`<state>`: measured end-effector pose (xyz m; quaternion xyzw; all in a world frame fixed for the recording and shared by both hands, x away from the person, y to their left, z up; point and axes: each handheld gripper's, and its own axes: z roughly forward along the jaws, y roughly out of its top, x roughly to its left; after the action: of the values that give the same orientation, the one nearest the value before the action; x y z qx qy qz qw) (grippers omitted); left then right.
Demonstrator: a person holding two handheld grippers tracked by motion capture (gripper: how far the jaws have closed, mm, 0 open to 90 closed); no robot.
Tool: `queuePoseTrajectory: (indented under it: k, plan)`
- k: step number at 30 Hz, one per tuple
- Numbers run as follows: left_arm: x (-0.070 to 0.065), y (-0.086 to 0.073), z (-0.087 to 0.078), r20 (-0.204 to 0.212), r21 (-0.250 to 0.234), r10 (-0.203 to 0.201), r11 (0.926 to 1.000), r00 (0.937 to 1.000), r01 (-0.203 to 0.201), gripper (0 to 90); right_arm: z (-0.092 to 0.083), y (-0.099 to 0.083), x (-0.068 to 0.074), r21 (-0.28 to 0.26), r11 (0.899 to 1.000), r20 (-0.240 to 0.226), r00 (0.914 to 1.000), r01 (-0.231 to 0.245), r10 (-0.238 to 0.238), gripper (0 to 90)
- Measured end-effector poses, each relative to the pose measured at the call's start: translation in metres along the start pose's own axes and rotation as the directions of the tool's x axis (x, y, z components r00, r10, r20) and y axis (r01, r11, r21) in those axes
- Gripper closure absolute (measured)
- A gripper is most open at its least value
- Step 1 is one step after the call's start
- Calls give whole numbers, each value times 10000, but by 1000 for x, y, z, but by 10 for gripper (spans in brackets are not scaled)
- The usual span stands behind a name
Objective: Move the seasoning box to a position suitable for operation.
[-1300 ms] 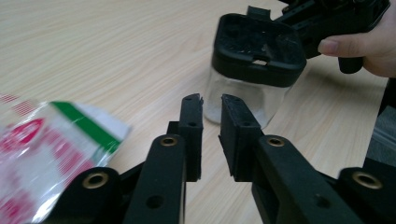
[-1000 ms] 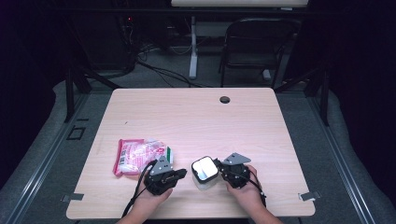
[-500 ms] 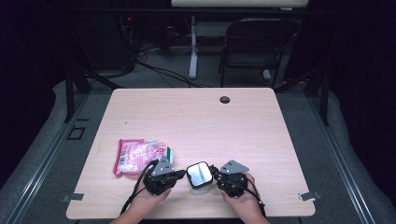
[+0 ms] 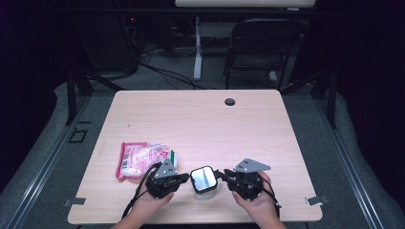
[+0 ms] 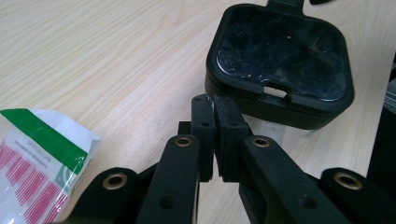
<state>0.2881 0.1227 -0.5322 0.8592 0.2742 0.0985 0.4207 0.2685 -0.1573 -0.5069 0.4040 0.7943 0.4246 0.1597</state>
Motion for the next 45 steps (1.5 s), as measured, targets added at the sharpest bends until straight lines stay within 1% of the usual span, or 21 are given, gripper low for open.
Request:
queuePoseTrajectory:
  k: [1, 4, 5, 7, 8, 10, 13, 16, 21, 22, 23, 25, 27, 33, 35, 36, 38, 39, 41, 43, 45]
  plan:
    - [0, 1, -2, 12, -106, 39, 9999, 10000, -39, 888, 3, 5, 1, 19, 10000, -32, 10000, 13, -13, 788]
    - [-1, 2, -5, 56, -190, 110, 9998, 9999, -108, 900, 11, 14, 3, 125, 9996, 277, 9992, 269, -272, 793]
    - [-1, 2, -5, 56, -190, 110, 9998, 9999, -108, 900, 11, 14, 3, 125, 9996, 277, 9992, 269, -272, 793]
    - [0, 1, -5, 158, -229, 81, 9997, 9998, -78, 900, 14, 11, 3, -177, 9998, 353, 9993, 89, -83, 797]
    - [1, 0, -5, 209, -199, 23, 9998, 9998, -19, 900, 14, 10, 2, -260, 9996, 279, 9996, -58, 65, 800]
    - [1, 0, -4, 320, -145, -30, 9999, 9995, 35, 900, 14, 9, 1, -302, 9994, 154, 9997, -161, 165, 803]
    - [0, 0, -3, 400, -112, 19, 9999, 9992, -14, 900, 14, 8, -1, -300, 9989, 4, 9993, -367, 367, 816]
    - [-2, 0, -3, 349, -152, 115, 9998, 9993, -110, 900, 14, 7, -1, -374, 9983, -124, 9989, -447, 443, 825]
    - [-2, 0, -3, 435, -136, 67, 9999, 9990, -62, 900, 13, 6, -2, -415, 9980, -141, 9988, -482, 477, 833]
    - [-2, 0, -3, 476, -135, 129, 9998, 9988, -123, 900, 14, 5, -1, -354, 9981, -276, 9984, -511, 502, 840]
    - [-2, 0, -4, 522, -137, 143, 9998, 9985, -136, 900, 14, 5, -1, -354, 9981, -276, 9984, -511, 502, 840]
    - [-3, 0, -4, 511, -140, 202, 9997, 9985, -195, 900, 14, 5, 0, -362, 9984, -202, 9989, -435, 428, 840]
    - [-4, 0, -4, 523, -177, 192, 9997, 9984, -183, 900, 14, 5, -1, -370, 9980, -274, 9983, -515, 505, 843]
    - [-3, 1, -5, 519, -293, 164, 9995, 9985, -149, 900, 14, 4, 0, -491, 9970, -232, 9980, -594, 583, 842]
    - [-3, 2, -6, 503, -405, 183, 9990, 9986, -163, 900, 15, 4, 0, -495, 9970, -205, 9981, -594, 585, 798]
    - [-3, 2, -6, 503, -405, 183, 9990, 9986, -163, 900, 15, 4, 0, -495, 9970, -205, 9981, -594, 585, 798]
    - [-4, 3, -7, 466, -456, 169, 9989, 9988, -148, 900, 13, 4, 1, -502, 9979, -212, 9990, -402, 392, 778]
    - [-4, 5, -8, 459, -517, 186, 9985, 9988, -162, 900, 10, 4, 3, -630, 9971, -319, 9987, -424, 405, 754]
    - [-5, 6, -8, 453, -567, 160, 9983, 9988, -134, 900, 9, 4, 3, -670, 9971, -314, 9989, -369, 348, 742]
    - [-4, 9, -9, 492, -662, 128, 9978, 9987, -96, 900, 3, 4, 5, -798, 9964, -415, 9988, -286, 254, 705]
    - [-5, 11, -9, 547, -754, 116, 9971, 9984, -74, 900, -2, 3, 7, -923, 9957, -605, 9982, -83, 27, 647]
